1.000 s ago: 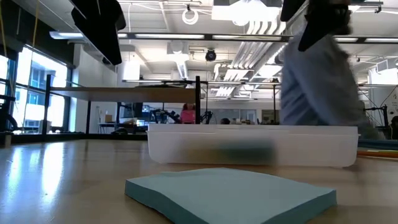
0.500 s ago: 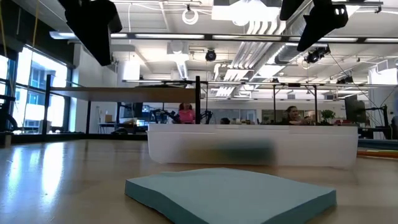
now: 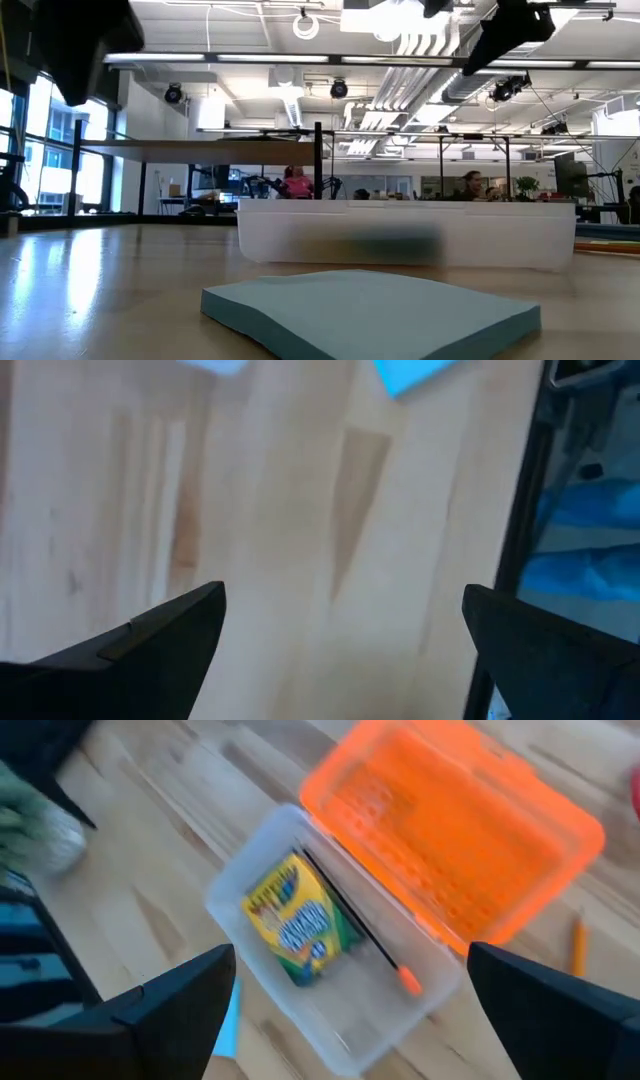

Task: Pack school essentials
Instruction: Put the blue sticky notes into the supply box

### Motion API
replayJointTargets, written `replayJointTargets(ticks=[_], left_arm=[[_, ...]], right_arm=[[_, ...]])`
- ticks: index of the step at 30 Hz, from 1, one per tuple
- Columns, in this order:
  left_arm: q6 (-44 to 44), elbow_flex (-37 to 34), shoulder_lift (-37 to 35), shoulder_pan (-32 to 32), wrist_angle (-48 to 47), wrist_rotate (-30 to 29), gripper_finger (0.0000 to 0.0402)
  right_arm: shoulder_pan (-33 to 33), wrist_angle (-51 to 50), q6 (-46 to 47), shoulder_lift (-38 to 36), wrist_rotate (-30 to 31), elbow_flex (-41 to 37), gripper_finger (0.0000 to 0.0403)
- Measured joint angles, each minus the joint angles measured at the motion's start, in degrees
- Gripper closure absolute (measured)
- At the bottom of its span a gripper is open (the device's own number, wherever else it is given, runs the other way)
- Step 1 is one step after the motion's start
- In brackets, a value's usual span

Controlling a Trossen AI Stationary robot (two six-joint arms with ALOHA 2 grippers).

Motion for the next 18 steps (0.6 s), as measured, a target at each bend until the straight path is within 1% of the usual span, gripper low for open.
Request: replayJointTargets(ticks=[2,7,13,18], left_arm=[[-1.6,0.0,0.0,-1.7,0.0,-1.0,0.0007],[-7.6,0.0,0.0,-4.8,2.5,-2.4,0.0007],[-10.9,0.0,0.0,-7.7,4.3,-4.5,0.0007],[-11.4,0.0,0.1,-8.7,5.3,-3.9,0.0007]], right_arm=[[-0.3,2.3,-1.6,0.0,0.4,0.0,0.0015],[-0.9,11.0,-9.7,0.0,0.6,0.0,0.0015],[-0.8,21.9,-16.3,0.0,0.0,0.0,0.0015],[-0.8,31.2,-19.3,0.0,0.2,0.0,0.0015]])
